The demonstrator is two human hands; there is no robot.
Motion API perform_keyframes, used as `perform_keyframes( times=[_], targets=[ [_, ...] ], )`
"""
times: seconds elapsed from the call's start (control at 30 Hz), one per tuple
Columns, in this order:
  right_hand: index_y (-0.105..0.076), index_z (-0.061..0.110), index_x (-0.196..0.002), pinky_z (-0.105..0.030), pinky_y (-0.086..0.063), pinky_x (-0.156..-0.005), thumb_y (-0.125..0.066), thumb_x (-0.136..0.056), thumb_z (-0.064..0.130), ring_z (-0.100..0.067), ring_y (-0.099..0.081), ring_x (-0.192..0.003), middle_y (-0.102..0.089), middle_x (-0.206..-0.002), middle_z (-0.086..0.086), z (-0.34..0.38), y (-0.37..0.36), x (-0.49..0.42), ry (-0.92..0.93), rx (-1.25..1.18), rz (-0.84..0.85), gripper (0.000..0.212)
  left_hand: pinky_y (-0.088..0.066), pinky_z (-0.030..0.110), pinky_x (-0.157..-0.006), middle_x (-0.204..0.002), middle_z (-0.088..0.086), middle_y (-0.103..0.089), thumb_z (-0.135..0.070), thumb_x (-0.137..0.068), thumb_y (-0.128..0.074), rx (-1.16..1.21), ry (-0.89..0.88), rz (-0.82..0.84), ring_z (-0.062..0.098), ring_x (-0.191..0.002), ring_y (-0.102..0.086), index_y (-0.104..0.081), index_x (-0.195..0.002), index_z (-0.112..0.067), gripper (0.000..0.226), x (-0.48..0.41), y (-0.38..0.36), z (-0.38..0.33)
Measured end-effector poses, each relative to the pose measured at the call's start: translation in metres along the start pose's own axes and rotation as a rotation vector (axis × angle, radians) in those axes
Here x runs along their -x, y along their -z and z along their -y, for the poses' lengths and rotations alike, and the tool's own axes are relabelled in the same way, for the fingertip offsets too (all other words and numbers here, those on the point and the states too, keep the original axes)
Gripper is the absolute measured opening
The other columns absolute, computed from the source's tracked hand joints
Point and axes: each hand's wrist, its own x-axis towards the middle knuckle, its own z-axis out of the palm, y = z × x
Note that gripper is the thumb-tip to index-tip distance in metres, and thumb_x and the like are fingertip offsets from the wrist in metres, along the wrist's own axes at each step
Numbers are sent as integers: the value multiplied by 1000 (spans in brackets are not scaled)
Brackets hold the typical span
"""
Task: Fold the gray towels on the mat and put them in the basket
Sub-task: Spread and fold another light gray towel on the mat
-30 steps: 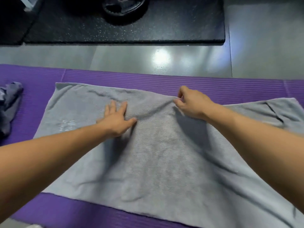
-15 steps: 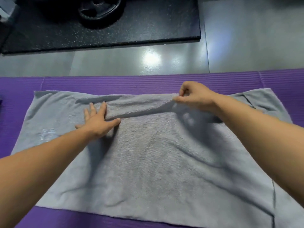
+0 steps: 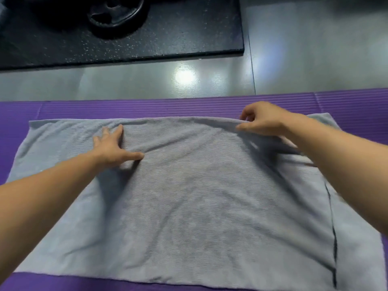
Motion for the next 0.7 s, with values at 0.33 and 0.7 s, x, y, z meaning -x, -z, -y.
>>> perform_keyframes(
  times=[0.33,0.7],
  targets=[
    [-71,48,-79,-43,-54,-92,-61,-57,73,-18,-69,-94,-72,-83,17,-115,48,50,-309,-27,-308,34,2,65,-120,-170,10,11,-68,-87,-59,-156,-347,-50,27,-156,12,-14,-160,-32,93,73,-57,-135],
    [-67,15,-84,-29,-40,-74,-75,-88,34,-29,-63,-87,-67,-88,-8,-161,56,56,-362,-50,-509,21,13,74,-113,-156,4,47,-98,-62,-48,-119,-268,88,30,-143,42,27,-153,-43,130,82,-103,-182]
  ],
)
